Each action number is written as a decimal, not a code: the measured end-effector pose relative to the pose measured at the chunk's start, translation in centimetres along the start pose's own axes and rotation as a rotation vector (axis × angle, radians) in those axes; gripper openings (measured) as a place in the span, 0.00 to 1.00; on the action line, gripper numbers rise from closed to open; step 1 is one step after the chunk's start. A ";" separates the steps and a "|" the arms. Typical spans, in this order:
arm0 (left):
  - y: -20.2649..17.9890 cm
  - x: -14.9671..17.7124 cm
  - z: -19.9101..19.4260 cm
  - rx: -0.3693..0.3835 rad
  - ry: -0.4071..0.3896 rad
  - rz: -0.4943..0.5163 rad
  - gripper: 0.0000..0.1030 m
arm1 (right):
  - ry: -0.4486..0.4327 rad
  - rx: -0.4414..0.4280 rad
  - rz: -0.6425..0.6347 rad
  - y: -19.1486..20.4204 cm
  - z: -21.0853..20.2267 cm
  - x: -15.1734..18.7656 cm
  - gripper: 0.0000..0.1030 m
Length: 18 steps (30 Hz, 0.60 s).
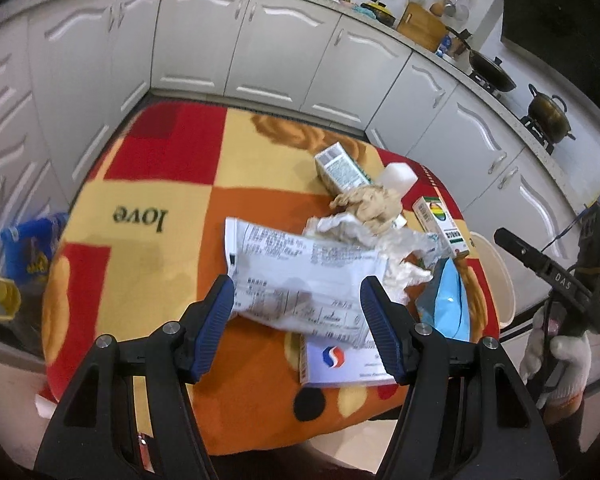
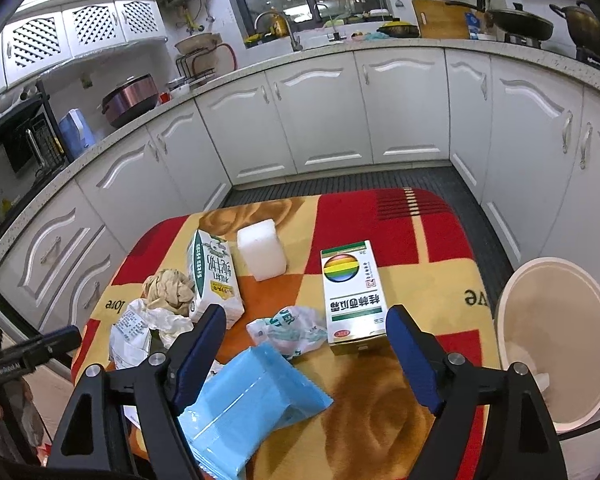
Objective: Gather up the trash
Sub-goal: 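Move both open tools back over the table clutter, then grasp the white printed plastic bag with the left tool while the right tool grasps the rainbow medicine box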
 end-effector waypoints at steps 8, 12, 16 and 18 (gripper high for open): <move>0.7 1.1 2.2 0.040 0.038 0.004 0.67 | 0.020 0.003 0.000 -0.1 0.7 0.3 0.78; 1.4 0.9 2.9 0.044 0.042 -0.026 0.67 | 0.029 0.008 -0.001 -0.3 1.0 0.4 0.78; 1.1 0.6 2.5 0.064 0.036 -0.011 0.67 | 0.037 0.013 0.008 -0.6 1.4 0.4 0.78; 0.9 0.4 2.5 0.049 0.035 0.014 0.68 | 0.039 0.012 0.013 -0.7 1.6 0.4 0.78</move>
Point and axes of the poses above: each gripper's, at about its wrist camera, not at the fingertips, and z roughly the way its jaws point, y to its left, x to its underside, the point moved 6 cm from there along z, roughly the way its jaws point, and after that the axes turned 10 degrees about -y, right-handed, at the moved point
